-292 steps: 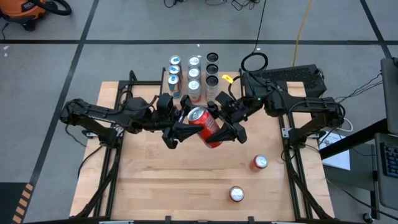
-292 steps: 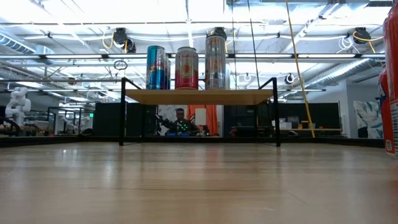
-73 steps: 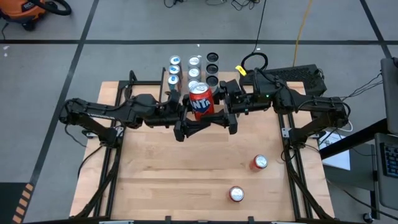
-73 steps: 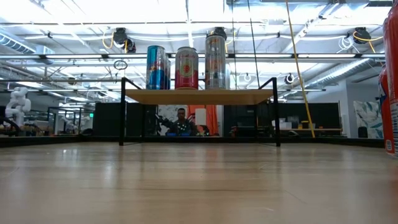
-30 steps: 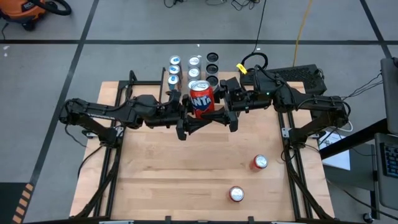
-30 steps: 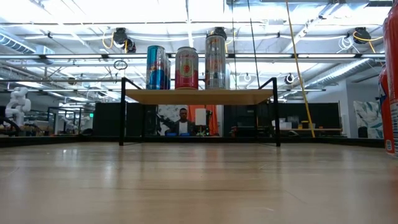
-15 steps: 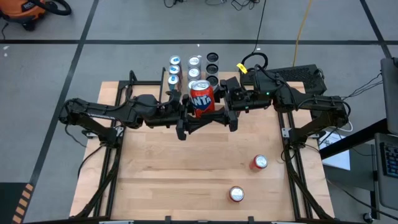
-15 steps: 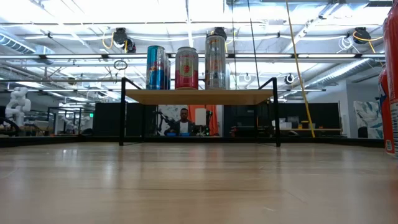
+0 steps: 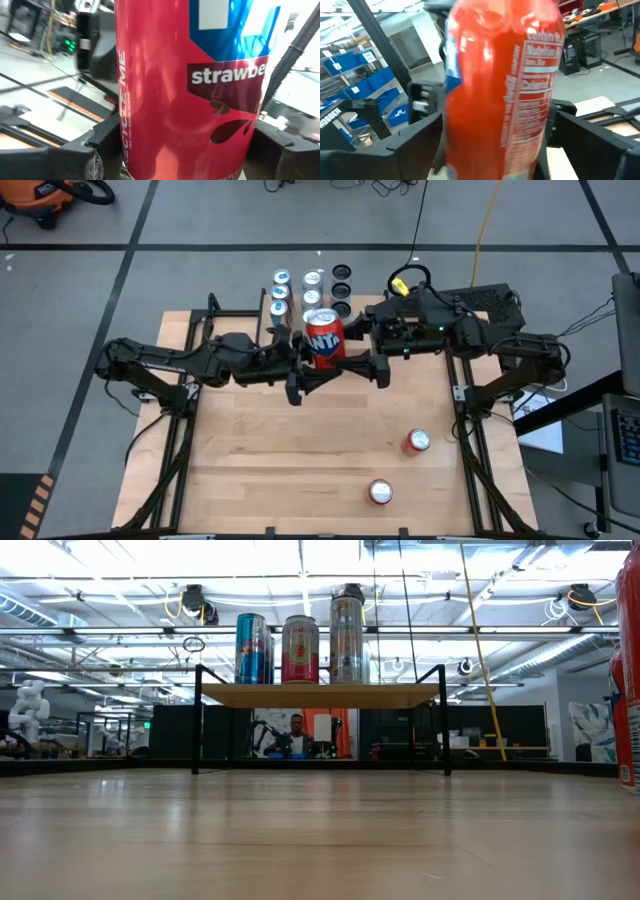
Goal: Place canned beverage on shelf
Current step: Put the top left red soda can on the shelf
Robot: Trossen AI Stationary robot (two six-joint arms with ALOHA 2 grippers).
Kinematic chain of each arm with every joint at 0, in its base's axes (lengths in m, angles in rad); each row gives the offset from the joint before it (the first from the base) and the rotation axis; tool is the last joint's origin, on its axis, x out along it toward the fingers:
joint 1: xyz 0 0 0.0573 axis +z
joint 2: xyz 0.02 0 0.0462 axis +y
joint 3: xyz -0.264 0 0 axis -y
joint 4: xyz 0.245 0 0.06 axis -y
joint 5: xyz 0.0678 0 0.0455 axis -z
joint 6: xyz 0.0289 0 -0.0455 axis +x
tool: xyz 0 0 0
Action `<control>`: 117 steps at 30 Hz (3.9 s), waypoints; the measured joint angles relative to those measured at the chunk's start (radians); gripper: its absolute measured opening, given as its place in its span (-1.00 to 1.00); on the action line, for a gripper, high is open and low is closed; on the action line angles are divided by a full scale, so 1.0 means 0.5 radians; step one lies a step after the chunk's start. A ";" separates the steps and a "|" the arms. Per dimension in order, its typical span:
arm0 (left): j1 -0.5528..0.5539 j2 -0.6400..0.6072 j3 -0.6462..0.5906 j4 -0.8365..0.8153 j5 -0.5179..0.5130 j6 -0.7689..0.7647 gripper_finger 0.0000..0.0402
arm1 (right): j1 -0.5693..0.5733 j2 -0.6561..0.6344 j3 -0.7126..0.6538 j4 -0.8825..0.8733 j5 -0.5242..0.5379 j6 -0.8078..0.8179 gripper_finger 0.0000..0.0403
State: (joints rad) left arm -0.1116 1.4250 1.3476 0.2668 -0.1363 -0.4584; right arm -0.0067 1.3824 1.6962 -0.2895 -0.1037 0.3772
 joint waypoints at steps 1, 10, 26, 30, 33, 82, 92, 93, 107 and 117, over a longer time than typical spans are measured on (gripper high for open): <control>0.000 0.000 0.000 0.000 -0.031 0.030 0.43 | 0.000 -0.005 0.000 0.003 0.007 0.000 0.81; 0.000 0.000 0.000 -0.079 -0.468 0.313 0.42 | -0.016 -0.104 0.013 -0.117 0.227 -0.085 0.81; -0.002 0.034 0.000 -0.262 -0.817 0.375 0.42 | -0.294 0.054 0.578 -0.813 -0.064 -0.201 0.93; -0.002 0.034 0.000 -0.295 -0.823 0.384 0.42 | -0.362 0.096 0.578 -0.805 -0.198 -0.207 0.97; -0.002 0.034 0.000 -0.295 -0.807 0.423 0.42 | -0.399 0.146 0.578 -0.771 -0.361 -0.212 0.98; 0.013 0.140 0.002 -0.446 -0.957 0.412 0.46 | -0.404 0.345 0.574 -0.718 -0.379 -0.582 0.94; 0.011 0.140 0.002 -0.448 -0.952 0.412 0.46 | -0.405 0.345 0.575 -0.732 -0.372 -0.572 0.56; 0.011 0.140 0.002 -0.453 -0.950 0.412 0.46 | -0.405 0.345 0.575 -0.745 -0.372 -0.572 0.53; 0.013 0.143 0.000 -0.443 -0.957 0.408 0.46 | -0.404 0.345 0.578 -0.897 -0.380 -0.616 0.72; 0.013 0.141 0.001 -0.440 -0.959 0.411 0.46 | -0.404 0.345 0.575 -0.861 -0.372 -0.622 0.55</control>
State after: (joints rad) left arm -0.1051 1.4956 1.3479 0.0467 -0.6159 -0.2531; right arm -0.2089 1.5547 1.9835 -0.7199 -0.2895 0.0662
